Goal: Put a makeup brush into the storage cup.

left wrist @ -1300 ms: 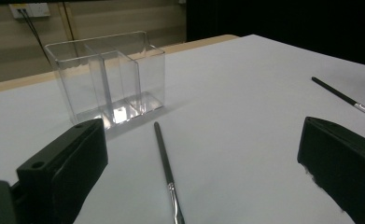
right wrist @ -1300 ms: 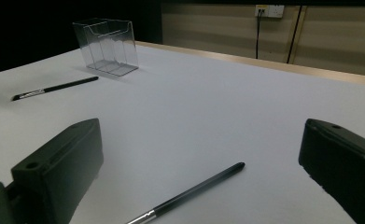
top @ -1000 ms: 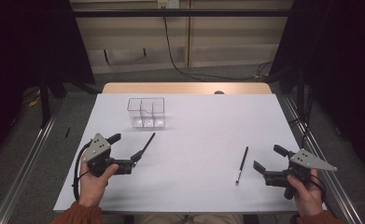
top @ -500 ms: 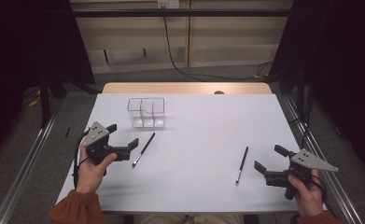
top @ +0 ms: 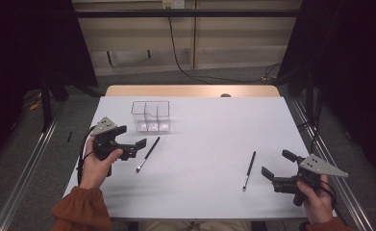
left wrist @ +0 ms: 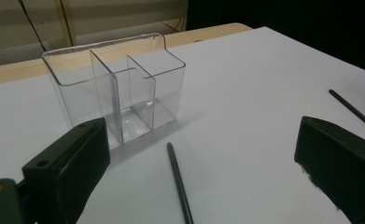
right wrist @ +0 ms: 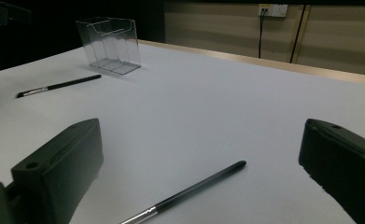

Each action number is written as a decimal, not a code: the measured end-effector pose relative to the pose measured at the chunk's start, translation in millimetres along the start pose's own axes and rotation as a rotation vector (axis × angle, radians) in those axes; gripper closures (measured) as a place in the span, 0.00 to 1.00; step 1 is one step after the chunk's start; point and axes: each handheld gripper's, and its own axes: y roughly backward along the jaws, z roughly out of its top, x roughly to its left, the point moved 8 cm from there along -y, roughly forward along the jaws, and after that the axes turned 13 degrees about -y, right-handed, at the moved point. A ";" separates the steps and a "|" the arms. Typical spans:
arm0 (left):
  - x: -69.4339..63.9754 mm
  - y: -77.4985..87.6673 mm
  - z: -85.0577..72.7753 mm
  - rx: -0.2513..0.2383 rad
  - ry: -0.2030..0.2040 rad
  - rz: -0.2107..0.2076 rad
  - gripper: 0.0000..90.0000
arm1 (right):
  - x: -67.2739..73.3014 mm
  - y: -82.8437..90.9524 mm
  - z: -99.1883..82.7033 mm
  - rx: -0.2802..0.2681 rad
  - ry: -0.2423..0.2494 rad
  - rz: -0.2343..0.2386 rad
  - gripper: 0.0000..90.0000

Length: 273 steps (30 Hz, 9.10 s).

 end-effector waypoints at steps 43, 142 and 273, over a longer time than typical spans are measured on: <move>-0.1 -35.2 -49.4 0.828 -0.023 -0.124 0.10 | 0.6 -1.0 -4.6 0.038 0.009 0.012 0.00; -14.1 -48.3 -42.9 0.740 0.050 -0.180 0.94 | -0.7 -1.6 -6.7 0.054 0.008 0.008 0.00; -148.9 -51.7 33.3 0.484 -0.394 -0.633 0.94 | 4.9 -0.4 -6.9 0.060 0.010 0.047 0.00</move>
